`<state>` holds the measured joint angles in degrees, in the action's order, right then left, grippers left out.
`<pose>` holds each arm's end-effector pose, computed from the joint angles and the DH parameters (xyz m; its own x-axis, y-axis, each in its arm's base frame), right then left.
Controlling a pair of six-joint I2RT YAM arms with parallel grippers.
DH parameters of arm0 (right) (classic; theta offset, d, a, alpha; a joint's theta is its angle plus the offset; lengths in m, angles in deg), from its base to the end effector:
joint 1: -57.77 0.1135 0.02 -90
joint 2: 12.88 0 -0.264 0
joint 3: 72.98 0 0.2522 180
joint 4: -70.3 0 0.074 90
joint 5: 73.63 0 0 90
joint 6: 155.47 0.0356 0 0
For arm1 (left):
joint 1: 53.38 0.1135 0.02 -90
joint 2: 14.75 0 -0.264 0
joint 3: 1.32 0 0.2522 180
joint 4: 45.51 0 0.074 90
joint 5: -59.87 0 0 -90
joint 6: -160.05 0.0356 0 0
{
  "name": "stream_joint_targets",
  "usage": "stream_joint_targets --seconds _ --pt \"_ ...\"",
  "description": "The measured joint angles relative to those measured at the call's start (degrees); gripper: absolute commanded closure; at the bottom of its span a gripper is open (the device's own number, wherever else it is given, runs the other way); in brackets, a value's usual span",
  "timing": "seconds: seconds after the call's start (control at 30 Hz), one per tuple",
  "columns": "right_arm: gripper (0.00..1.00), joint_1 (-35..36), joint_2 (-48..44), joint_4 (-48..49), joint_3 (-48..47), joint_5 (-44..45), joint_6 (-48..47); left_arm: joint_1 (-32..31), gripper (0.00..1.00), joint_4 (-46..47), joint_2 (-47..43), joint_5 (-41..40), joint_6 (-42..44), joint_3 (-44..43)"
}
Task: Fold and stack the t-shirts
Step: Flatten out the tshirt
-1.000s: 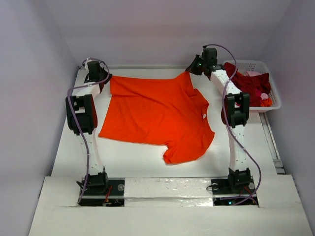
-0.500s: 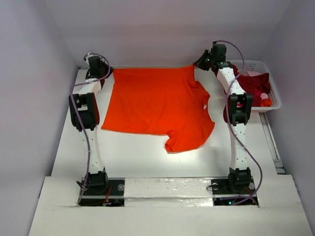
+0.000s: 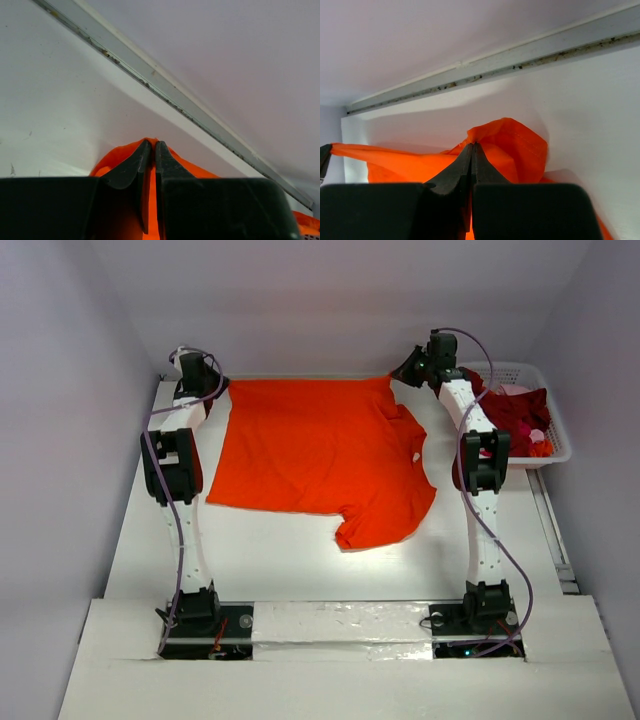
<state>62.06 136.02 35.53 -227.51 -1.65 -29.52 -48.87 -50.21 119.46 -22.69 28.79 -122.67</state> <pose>0.5888 0.0552 0.2221 -0.5930 0.5154 -0.6186 0.0094 0.7727 0.6347 0.5528 0.0390 0.2136 -0.2558 -0.6761 -0.6909 -0.1644 0.7347 -0.6581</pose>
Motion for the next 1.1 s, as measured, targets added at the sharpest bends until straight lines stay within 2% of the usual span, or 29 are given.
stream_joint_targets --seconds 0.3,0.4,0.5,0.53,0.57,0.6,0.63,0.67,0.7,0.73,0.77,0.93,1.0,1.1 --pt "1.0 0.0 0.0 0.07 -1.29 -0.46 0.96 -0.02 1.0 -3.54 2.49 -2.84 -0.68 -4.24" --pt "1.0 0.0 0.07 0.04 -1.29 -0.61 1.22 0.0 0.94 -4.46 2.78 -3.32 -0.81 -4.33" --pt "1.0 0.0 0.07 0.07 -1.29 -0.68 1.44 0.0 0.83 -5.11 2.84 -3.82 -0.85 -4.33" --pt "1.0 0.0 0.07 0.04 -1.29 -0.68 1.44 0.02 0.76 -5.16 2.84 -4.28 -0.81 -4.33" --pt "1.0 0.0 0.07 0.07 -1.29 -0.63 1.44 0.11 0.54 -5.18 2.84 -4.66 -0.79 -4.33" --pt "0.95 -0.02 0.07 0.07 -1.31 -0.5 1.46 0.24 0.41 -5.2 2.84 -4.87 -0.55 -4.33" --pt "0.67 -0.11 0.07 0.07 -1.31 -0.48 1.6 0.39 0.24 -5.18 2.84 -5.14 -0.74 -4.33" --pt "0.5 -0.13 0.07 0.04 -1.31 -0.44 2.01 0.48 0.04 -5.25 2.84 -5.51 -0.48 -4.33" --pt "0.35 -0.13 0.07 0.13 -1.31 -0.33 2.01 0.52 0.01 -5.2 2.84 -6.14 -0.81 -4.33" --pt "0.11 -0.15 0.07 0.22 -1.31 -0.2 2.05 0.66 0.01 -5.22 2.84 -6.64 -0.98 -4.33" --pt "0.01 -0.15 0.07 0.42 -1.31 -0.07 2.08 0.79 0.01 -5.16 2.84 -7.08 -1.05 -4.33" --pt "0.0 -0.2 0.07 1.01 -1.38 0.68 1.49 0.85 0.01 -4.46 2.49 -8.37 -1.01 -3.5" --pt "0.0 -0.2 0.07 0.76 -1.7 0.9 1.36 0.85 0.01 -4.35 0.85 -8.61 -1.05 -0.52" --pt "0.0 -0.2 0.04 0.9 -2.01 0.9 1.27 0.85 0.01 -3.06 -5.51 -8.72 -1.2 9.35"
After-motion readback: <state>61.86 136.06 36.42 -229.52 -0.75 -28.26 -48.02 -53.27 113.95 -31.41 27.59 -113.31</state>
